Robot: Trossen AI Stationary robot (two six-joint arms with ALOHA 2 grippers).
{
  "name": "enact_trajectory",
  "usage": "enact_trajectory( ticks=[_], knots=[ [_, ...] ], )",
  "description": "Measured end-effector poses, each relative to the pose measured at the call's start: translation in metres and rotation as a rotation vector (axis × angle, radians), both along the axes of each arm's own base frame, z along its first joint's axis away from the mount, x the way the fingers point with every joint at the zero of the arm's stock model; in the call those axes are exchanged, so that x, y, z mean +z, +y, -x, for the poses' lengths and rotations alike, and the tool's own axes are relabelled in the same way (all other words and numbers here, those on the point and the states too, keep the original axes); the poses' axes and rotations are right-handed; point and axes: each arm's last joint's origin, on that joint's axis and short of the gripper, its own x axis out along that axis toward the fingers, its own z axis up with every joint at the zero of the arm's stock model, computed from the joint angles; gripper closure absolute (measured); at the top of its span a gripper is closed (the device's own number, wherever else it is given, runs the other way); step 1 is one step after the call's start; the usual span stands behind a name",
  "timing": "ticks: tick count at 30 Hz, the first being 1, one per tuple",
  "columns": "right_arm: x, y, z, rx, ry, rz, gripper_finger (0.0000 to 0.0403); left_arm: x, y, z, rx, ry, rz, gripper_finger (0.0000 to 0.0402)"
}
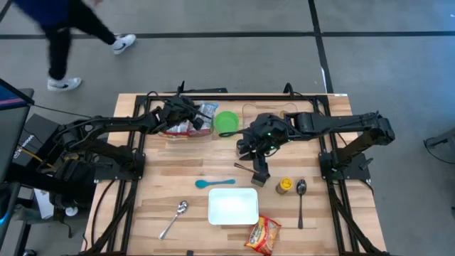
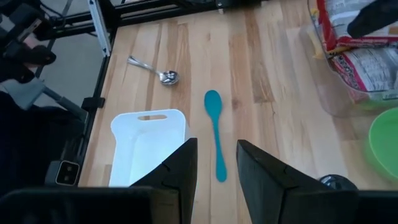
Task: Pick & Place Food Item
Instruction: Put the blue noodle pack into the left transparent bin
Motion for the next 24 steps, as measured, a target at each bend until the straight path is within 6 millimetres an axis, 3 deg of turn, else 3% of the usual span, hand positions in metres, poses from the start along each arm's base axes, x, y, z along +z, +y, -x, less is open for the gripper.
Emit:
enact_trajectory(
  ticks=[14, 24],
  knots=[
    [0.0, 0.002, 0.0, 0.019, -0.006, 0.013, 0.0296, -0.005, -0.005, 0.0, -0.105, 0.011, 0.106, 0.036],
    [0.0, 0.002, 0.0, 0.018, -0.01, 0.011, 0.0296, 0.011, -0.02, 0.025, -0.128, 0.076, 0.17, 0.0334]
  ],
)
